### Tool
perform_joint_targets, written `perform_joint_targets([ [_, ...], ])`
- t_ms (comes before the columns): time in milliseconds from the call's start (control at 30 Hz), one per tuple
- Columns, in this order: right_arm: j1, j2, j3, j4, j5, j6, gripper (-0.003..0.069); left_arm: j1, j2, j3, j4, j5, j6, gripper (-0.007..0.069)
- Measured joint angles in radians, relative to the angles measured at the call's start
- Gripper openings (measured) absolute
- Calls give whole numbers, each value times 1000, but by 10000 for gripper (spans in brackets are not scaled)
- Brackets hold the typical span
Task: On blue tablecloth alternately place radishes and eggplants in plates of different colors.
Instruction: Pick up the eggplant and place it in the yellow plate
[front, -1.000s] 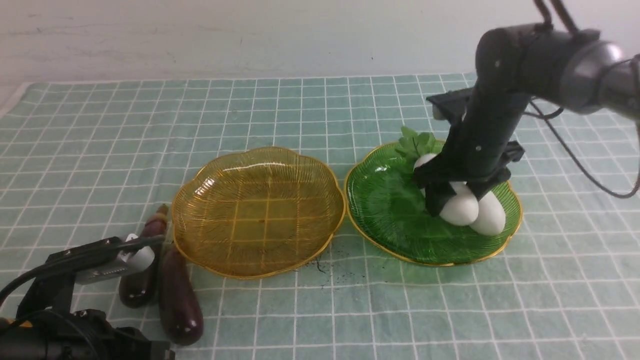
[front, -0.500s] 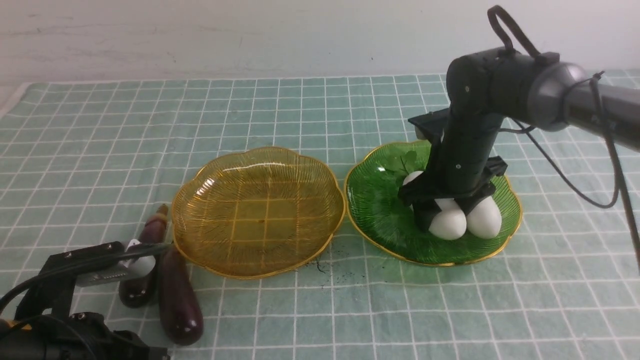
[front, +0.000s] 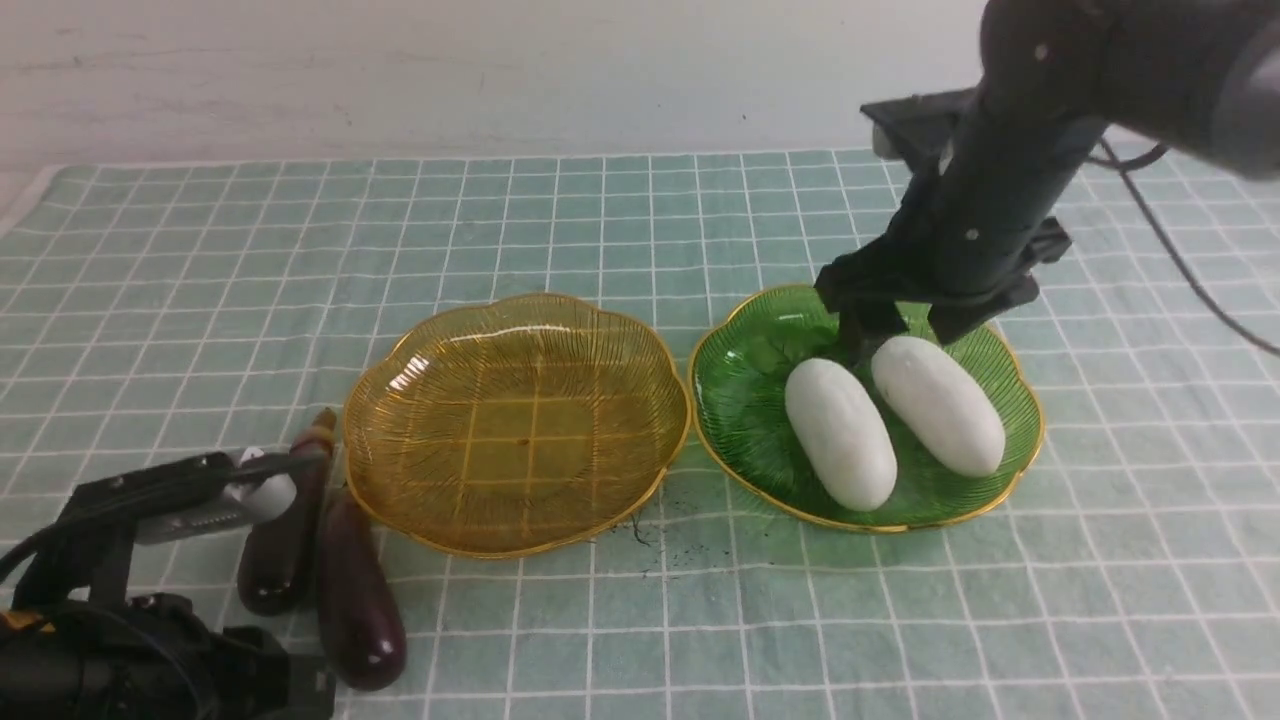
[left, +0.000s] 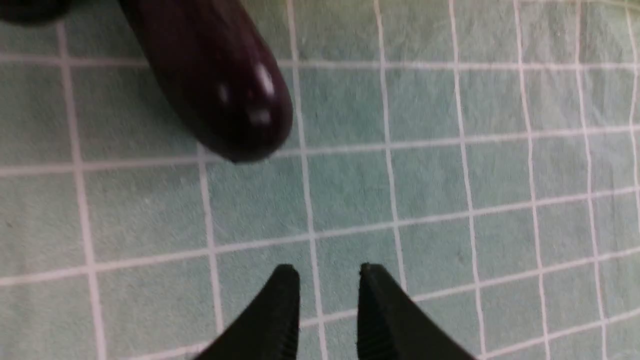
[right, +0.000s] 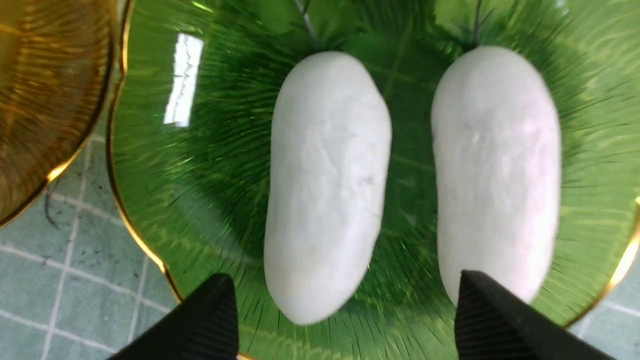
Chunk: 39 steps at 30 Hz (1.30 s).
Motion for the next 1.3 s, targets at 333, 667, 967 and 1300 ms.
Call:
perform_joint_targets([
  [333,0,-308,151,17,15,6,461,0,116,-87,100,-37,-176,370],
  [667,0,-469,407,-2,18,0,448,0,356,-88,1,-145,-159,385],
  [967,0,-474,514,-7,17,2,445,0,433,-89,-161,-199,-45,385],
  [1300,0,-474,520,-7,14,3,444,0,494,-96,-224,-214,32,364],
])
